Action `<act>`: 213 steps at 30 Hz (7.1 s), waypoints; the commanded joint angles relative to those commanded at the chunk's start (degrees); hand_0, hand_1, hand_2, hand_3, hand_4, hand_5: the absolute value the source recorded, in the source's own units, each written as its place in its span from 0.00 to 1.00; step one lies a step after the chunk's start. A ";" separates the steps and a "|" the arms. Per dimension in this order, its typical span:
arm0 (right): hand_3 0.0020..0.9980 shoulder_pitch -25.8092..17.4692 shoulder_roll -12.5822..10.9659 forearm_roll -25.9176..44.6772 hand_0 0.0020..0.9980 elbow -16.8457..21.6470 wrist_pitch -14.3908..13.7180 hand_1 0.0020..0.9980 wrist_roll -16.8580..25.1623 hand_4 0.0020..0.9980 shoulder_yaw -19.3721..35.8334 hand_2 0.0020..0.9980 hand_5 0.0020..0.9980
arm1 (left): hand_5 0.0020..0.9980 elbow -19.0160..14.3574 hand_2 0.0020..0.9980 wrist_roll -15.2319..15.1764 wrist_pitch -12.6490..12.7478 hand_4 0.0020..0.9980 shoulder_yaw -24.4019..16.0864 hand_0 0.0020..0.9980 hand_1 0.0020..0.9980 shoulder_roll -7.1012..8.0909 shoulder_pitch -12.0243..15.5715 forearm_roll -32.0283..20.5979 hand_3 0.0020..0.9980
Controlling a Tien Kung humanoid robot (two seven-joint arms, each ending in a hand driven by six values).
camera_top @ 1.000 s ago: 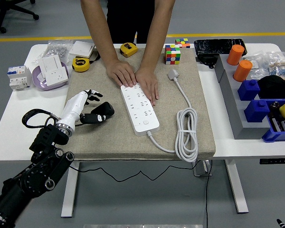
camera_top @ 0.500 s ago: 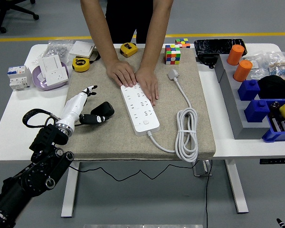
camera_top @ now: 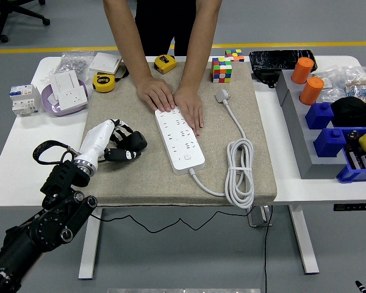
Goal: Pick up the plug,place it near the board,insert it into the board,press the button
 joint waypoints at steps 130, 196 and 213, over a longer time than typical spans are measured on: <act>0.78 1.09 -0.91 0.84 0.75 0.00 -0.45 0.75 0.46 1.00 0.10 0.73 0.91 | 0.11 6.02 0.39 1.91 -6.01 0.77 28.58 0.44 0.36 4.05 -18.27 -4.71 0.50; 0.78 0.11 -0.10 0.05 0.76 0.00 0.29 0.75 1.19 1.00 1.26 0.72 0.91 | 1.00 -40.99 1.00 -4.85 -6.46 1.00 2.69 1.00 1.00 2.18 20.01 -52.34 0.98; 0.78 0.00 -0.37 0.15 0.76 0.00 0.49 0.74 1.04 1.00 1.14 0.72 0.92 | 1.00 -33.99 1.00 1.94 -7.29 1.00 6.02 1.00 1.00 4.35 18.92 -25.98 0.98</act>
